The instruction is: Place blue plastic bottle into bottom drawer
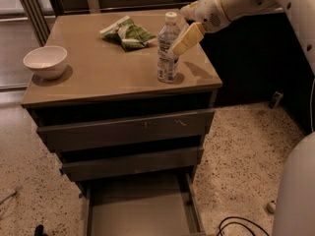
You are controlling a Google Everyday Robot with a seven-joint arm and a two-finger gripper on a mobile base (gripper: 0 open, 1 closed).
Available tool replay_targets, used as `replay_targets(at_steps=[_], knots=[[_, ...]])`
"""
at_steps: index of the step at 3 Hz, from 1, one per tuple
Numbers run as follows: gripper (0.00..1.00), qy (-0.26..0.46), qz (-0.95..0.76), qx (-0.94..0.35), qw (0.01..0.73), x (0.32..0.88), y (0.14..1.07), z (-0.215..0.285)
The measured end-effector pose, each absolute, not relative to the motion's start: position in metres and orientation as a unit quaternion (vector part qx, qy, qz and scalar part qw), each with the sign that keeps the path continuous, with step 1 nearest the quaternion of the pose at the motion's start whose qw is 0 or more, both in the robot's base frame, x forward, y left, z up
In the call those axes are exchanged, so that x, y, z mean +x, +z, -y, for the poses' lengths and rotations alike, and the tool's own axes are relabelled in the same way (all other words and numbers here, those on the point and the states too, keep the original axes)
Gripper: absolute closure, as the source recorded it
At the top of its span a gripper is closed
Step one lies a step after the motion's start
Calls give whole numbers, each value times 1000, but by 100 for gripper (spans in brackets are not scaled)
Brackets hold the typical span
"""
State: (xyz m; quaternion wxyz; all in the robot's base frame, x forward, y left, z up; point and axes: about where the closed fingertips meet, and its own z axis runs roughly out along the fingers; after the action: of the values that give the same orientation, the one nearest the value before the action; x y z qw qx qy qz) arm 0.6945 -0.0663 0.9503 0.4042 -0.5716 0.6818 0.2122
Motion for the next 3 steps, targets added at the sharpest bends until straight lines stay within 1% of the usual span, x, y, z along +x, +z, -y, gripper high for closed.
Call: replay_targets(at_steps=[1, 2, 3], knots=[[0, 224, -681, -575, 394, 697, 939, 56], [3, 232, -682, -573, 390, 700, 929, 50], [26, 232, -682, -573, 390, 700, 929, 50]])
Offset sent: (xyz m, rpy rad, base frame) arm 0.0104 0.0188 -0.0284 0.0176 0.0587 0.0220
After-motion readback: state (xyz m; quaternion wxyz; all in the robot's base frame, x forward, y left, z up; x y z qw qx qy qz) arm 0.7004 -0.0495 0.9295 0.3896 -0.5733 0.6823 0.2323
